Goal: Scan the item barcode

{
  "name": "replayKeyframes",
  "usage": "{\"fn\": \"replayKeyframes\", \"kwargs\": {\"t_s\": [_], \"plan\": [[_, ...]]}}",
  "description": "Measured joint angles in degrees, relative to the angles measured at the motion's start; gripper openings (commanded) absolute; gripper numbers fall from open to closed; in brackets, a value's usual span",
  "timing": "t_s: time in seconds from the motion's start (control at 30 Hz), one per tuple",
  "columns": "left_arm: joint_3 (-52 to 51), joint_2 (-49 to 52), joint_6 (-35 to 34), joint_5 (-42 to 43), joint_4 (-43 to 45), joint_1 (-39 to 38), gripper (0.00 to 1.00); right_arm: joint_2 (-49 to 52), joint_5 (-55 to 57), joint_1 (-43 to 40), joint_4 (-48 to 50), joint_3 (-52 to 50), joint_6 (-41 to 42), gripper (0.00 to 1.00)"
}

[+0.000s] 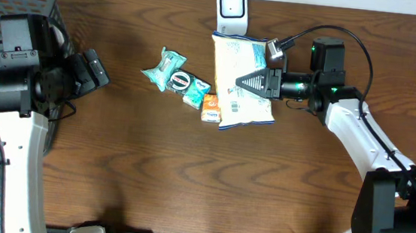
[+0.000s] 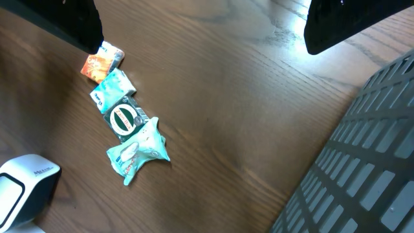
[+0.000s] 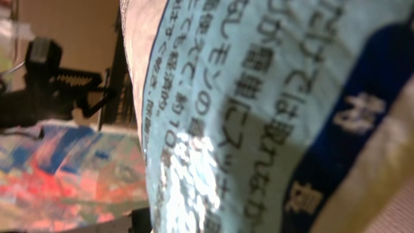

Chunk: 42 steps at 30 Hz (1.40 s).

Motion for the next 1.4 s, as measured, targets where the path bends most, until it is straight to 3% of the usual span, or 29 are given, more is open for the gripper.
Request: {"fn": "replayKeyframes", "kwargs": {"t_s": [0.37, 0.7, 1.1, 1.4], "plan": [[0.0, 0.0, 0.0, 0.0, 0.0, 0.0, 0.97, -1.4, 9.1, 0.0, -0.1, 0.0, 2.3, 0.01], [0.0, 0.0, 0.0, 0.0, 0.0, 0.0, 0.98, -11.0, 13.9, 0.2, -2.8, 0.0, 2.3, 0.01], [0.0, 0.0, 0.0, 0.0, 0.0, 0.0, 0.98, -12.1, 16.9, 1.4, -4.6, 0.0, -2.9, 0.01], [0.0, 0.0, 0.0, 0.0, 0.0, 0.0, 0.98, -12.1, 10.8, 1.4, 4.9, -0.1, -4.5, 0.01]]}}
